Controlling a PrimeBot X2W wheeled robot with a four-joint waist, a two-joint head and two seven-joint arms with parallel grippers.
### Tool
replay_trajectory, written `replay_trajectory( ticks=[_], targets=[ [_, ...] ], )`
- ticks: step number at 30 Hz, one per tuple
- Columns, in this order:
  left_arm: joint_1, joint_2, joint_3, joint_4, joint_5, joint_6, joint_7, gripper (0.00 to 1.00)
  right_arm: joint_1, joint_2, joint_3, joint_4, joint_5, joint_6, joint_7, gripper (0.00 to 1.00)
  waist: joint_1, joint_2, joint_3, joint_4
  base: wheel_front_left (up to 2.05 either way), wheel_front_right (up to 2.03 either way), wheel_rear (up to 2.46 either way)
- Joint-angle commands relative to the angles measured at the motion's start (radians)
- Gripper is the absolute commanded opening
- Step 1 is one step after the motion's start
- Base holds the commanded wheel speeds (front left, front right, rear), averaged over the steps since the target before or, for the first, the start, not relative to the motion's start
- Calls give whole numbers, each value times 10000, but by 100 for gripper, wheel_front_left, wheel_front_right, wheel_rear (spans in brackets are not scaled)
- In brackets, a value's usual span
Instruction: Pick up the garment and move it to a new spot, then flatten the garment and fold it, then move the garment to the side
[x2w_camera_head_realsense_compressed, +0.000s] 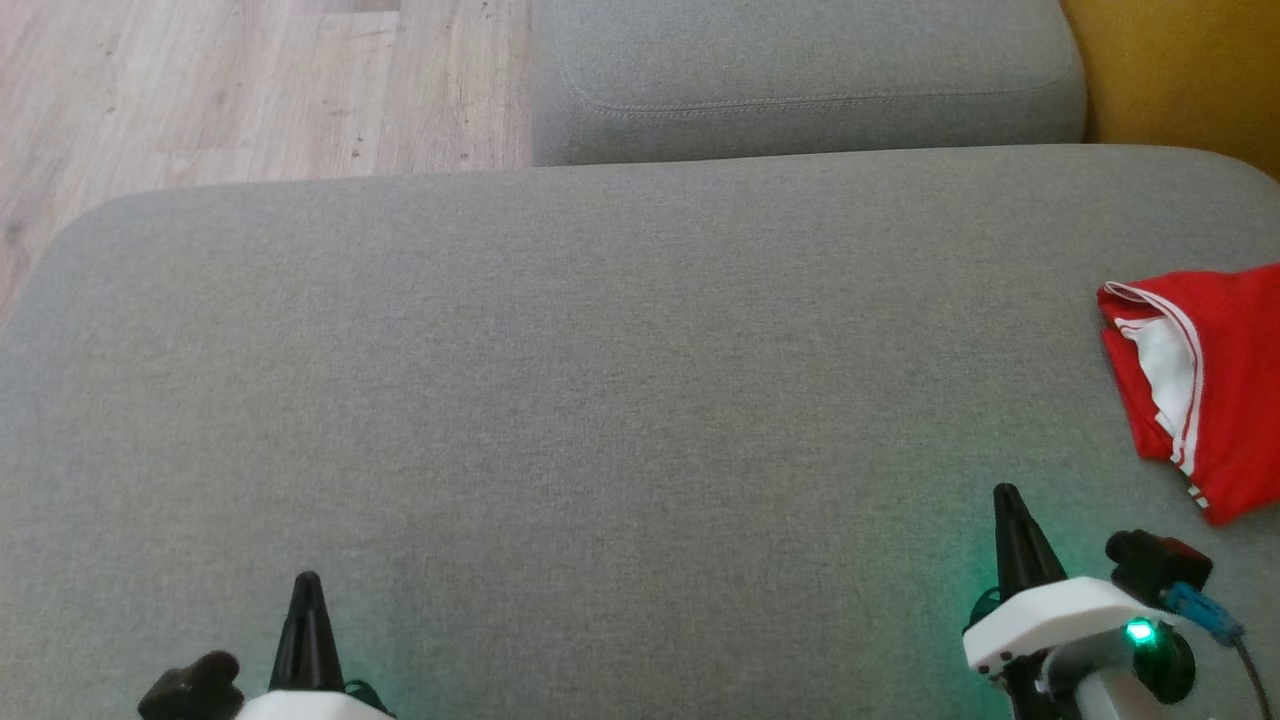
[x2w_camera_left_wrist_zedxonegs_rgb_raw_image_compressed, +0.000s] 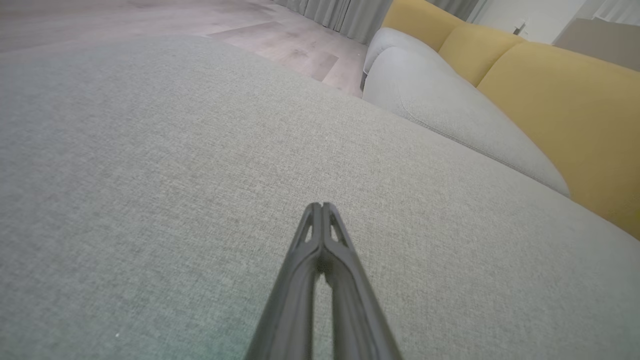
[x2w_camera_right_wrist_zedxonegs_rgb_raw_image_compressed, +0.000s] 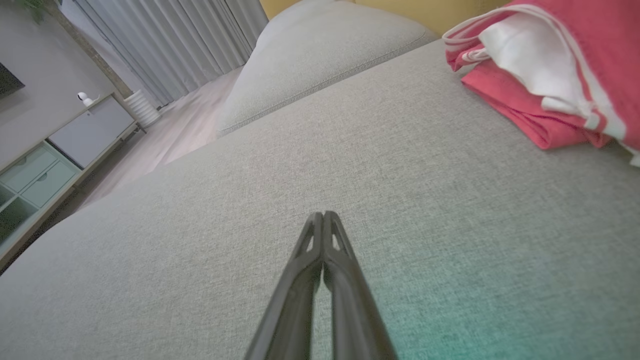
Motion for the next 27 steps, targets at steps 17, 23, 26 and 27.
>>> replay_trajectory(
  ticks=[17, 23, 26, 27],
  targets=[
    [-616, 33, 408, -565, -2031, -186, 498, 0, -353, -23, -270, -888, 2149, 29, 559, 0, 0, 0, -4, -40, 0, 0, 0],
    [-684, 36, 479, -647, -2697, -228, 671, 0, -338, -24, -360, -1066, 2847, 33, 733, 0, 0, 0, -6, -54, 0, 0, 0],
    [-718, 37, 516, -688, -3033, -249, 758, 0, -330, -24, -405, -1156, 3200, 35, 821, 0, 0, 0, -7, -61, 0, 0, 0],
    [-729, 37, 528, -701, -3144, -256, 787, 0, -328, -24, -420, -1186, 3316, 35, 850, 0, 0, 0, -7, -63, 0, 0, 0]
  ],
)
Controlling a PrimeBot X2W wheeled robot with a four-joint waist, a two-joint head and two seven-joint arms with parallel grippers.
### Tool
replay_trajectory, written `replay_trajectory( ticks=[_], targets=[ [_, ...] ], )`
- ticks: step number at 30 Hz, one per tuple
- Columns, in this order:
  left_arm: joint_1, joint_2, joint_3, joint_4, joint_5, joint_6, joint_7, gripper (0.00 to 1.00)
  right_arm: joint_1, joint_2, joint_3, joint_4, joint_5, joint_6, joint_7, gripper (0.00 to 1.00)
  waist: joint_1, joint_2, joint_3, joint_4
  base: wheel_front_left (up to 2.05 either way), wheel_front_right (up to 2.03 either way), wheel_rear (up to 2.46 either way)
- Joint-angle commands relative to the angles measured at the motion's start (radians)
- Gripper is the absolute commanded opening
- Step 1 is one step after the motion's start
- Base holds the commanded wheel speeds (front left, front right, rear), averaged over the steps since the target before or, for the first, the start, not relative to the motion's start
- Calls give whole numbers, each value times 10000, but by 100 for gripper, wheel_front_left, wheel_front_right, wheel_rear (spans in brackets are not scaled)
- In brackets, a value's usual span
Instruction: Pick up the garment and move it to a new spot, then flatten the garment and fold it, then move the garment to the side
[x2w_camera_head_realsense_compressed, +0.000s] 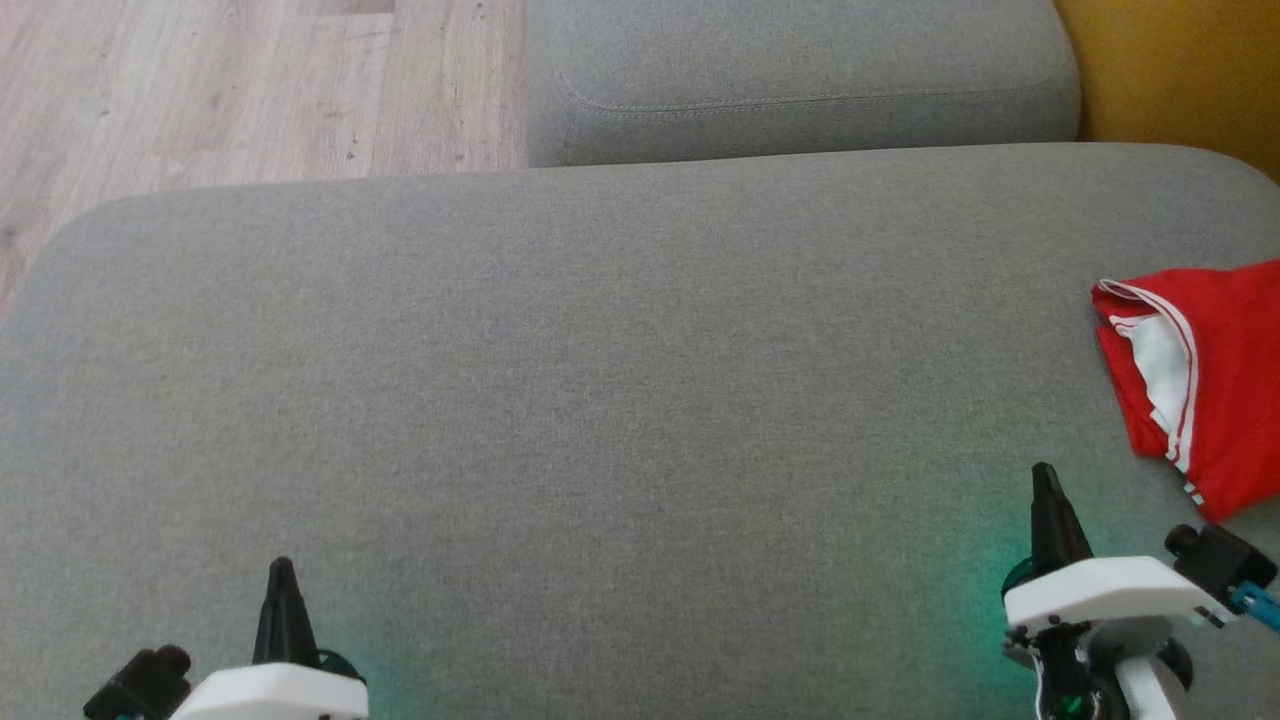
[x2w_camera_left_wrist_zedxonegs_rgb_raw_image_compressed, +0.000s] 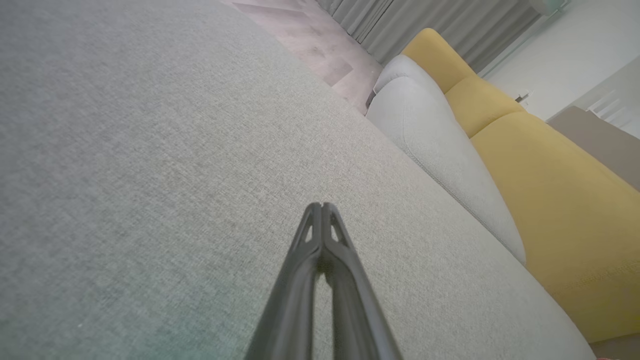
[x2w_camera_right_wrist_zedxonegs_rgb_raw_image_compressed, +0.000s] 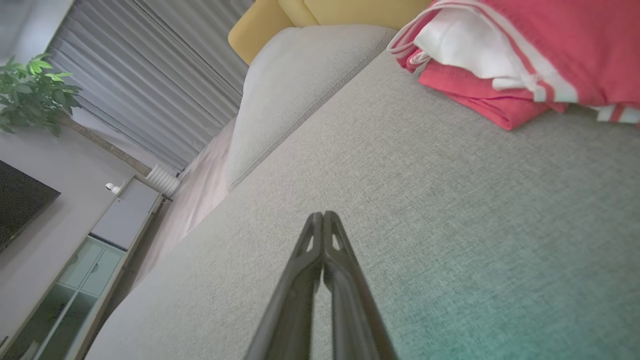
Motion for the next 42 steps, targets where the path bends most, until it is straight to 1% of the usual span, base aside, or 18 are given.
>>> replay_trajectory(
  ticks=[1, 13, 42],
  targets=[
    [-492, 38, 252, -373, -276, -88, 53, 0, -332, -27, 16, -443, 315, 36, 74, 0, 0, 0, 0, -3, 0, 0, 0],
    [-616, 43, 383, -522, -1493, -164, 370, 0, -305, -28, -148, -768, 1591, 42, 391, 0, 0, 0, -3, -28, 0, 0, 0],
    [-956, 57, 742, -928, -4822, -372, 1235, 0, -231, -34, -597, -1659, 5083, 59, 1260, 0, 0, 0, -11, -98, 0, 0, 0]
  ],
)
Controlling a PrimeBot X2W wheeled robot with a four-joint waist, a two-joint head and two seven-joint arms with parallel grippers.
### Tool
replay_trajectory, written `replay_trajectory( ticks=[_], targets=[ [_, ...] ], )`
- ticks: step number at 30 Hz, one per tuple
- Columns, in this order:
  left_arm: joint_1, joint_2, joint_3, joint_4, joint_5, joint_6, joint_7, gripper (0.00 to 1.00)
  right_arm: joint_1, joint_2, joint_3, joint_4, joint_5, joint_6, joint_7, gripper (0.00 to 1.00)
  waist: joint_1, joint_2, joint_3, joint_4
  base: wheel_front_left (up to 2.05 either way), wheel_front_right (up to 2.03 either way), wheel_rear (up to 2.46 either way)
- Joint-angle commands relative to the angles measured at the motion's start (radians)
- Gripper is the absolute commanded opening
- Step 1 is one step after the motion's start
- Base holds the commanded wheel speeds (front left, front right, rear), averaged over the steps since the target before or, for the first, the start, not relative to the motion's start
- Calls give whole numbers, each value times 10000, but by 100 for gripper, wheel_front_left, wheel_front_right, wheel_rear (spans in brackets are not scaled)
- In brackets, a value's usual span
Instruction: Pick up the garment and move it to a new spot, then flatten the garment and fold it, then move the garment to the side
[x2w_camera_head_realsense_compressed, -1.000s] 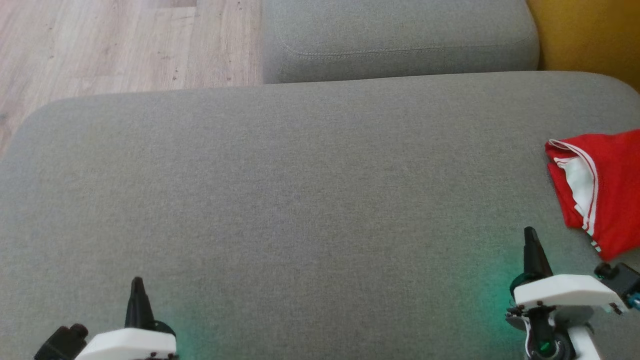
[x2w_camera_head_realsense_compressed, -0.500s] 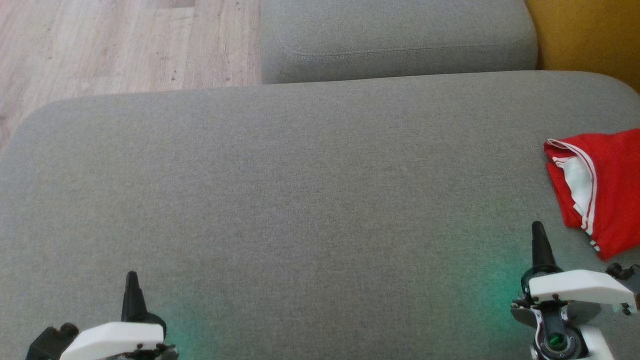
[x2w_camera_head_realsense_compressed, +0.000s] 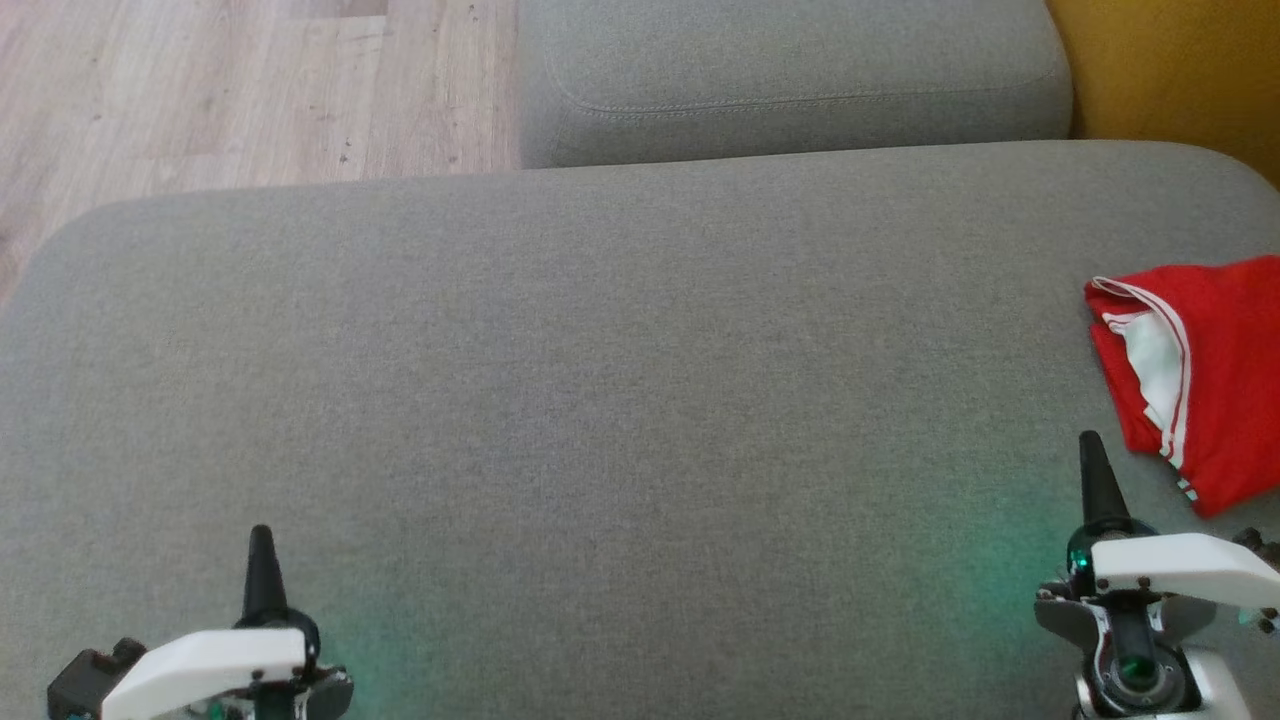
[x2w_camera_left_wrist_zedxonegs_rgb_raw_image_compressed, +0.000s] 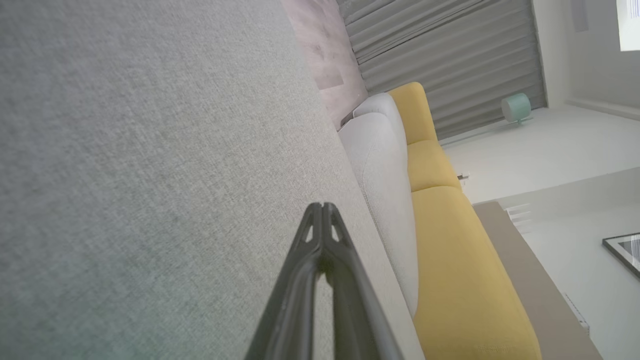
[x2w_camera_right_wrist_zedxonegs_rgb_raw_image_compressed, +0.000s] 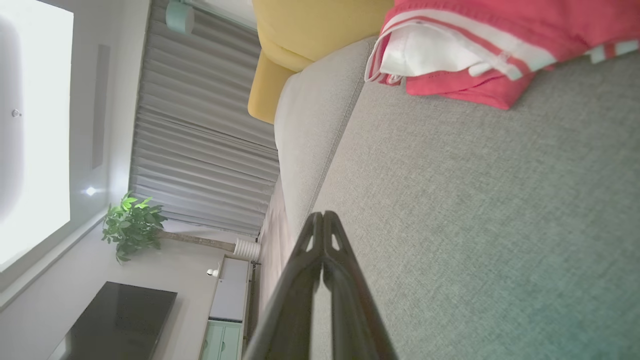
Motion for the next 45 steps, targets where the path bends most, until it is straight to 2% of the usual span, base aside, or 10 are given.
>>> replay_trajectory(
  ticks=[1, 31, 45],
  targets=[
    [-559, 60, 383, -376, -426, -83, 108, 0, -235, -36, 58, -501, 460, 60, 123, 0, 0, 0, -1, -6, 0, 0, 0],
    [-887, 73, 730, -768, -3641, -283, 944, 0, -163, -41, -375, -1362, 3832, 77, 962, 0, 0, 0, -8, -74, 0, 0, 0],
    [-891, 74, 734, -774, -3683, -286, 955, 0, -162, -41, -380, -1373, 3876, 77, 973, 0, 0, 0, -8, -75, 0, 0, 0]
  ],
)
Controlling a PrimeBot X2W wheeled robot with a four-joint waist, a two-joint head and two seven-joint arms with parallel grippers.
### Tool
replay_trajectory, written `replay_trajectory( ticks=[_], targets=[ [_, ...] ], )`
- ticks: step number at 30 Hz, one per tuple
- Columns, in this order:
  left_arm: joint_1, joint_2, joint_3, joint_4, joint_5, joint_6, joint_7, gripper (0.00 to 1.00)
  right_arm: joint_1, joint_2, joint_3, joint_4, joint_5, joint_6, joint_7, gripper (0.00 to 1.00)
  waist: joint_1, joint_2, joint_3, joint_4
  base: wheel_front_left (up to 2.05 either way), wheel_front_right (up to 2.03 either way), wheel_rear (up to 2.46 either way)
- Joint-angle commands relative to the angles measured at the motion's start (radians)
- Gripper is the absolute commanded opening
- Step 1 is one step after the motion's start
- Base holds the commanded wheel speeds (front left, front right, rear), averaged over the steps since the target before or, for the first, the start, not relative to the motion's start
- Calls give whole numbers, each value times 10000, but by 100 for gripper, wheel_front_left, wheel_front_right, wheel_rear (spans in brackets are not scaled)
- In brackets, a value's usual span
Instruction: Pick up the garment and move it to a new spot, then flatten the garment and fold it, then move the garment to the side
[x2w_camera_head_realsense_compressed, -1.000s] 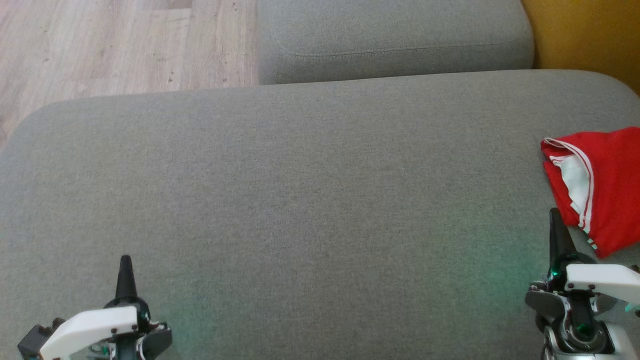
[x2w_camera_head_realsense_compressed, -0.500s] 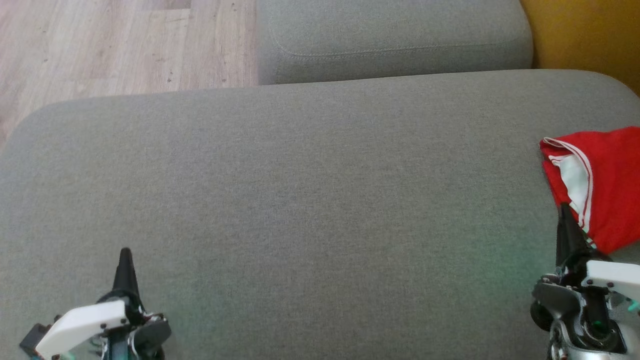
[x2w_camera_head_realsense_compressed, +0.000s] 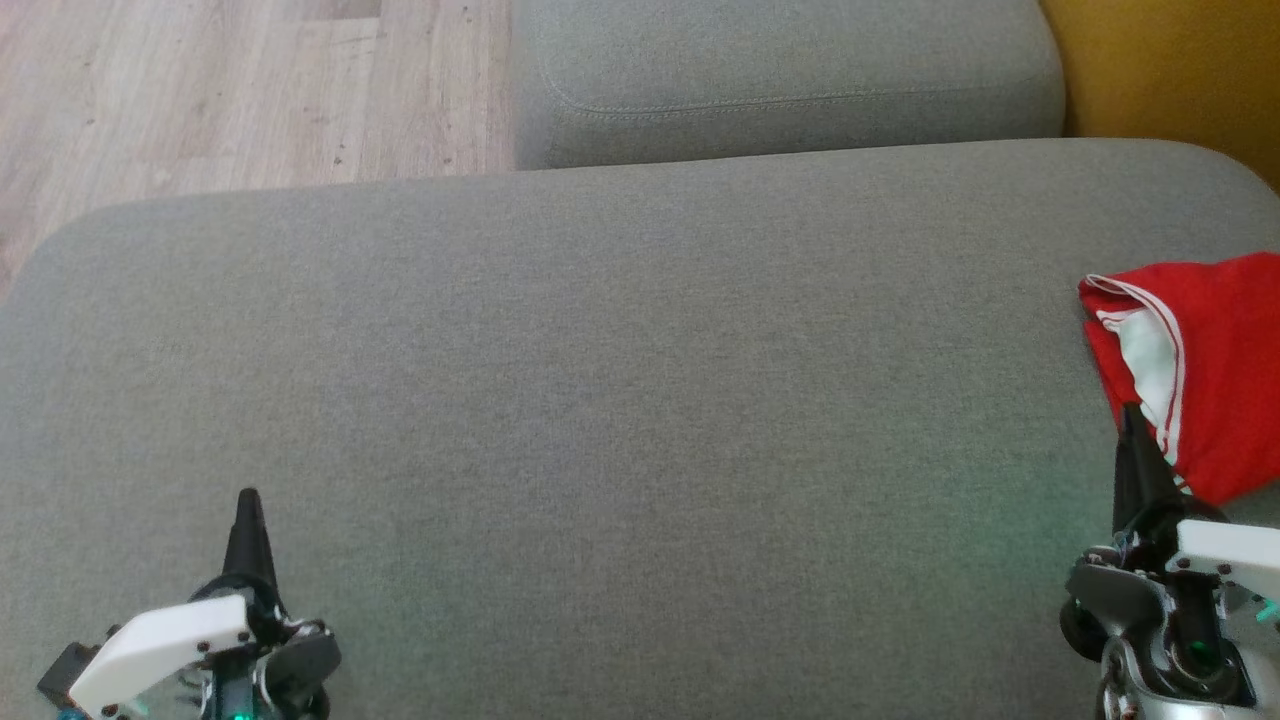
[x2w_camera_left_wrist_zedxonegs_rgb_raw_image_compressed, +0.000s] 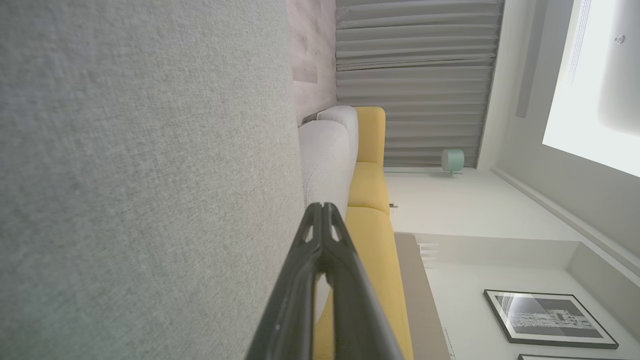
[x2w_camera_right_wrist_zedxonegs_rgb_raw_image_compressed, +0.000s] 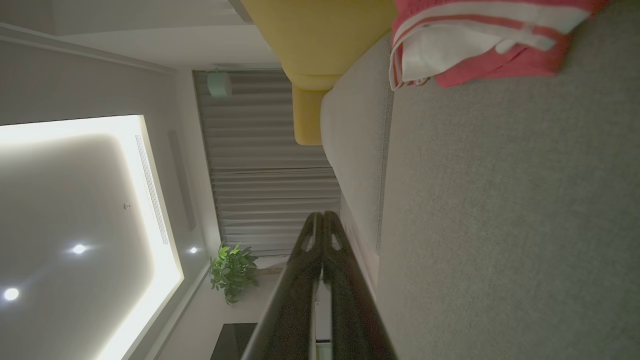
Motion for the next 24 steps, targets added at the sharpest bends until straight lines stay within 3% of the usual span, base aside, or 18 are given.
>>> replay_trajectory(
  ticks=[1, 24],
  targets=[
    [-478, 74, 402, -365, -55, -71, 71, 0, -179, -43, 205, -416, 70, 77, 60, 0, 0, 0, 0, 1, 0, 0, 0],
    [-477, 74, 402, -366, -55, -71, 71, 0, -179, -43, 205, -416, 70, 77, 59, 0, 0, 0, 0, 1, 0, 0, 0]
  ],
)
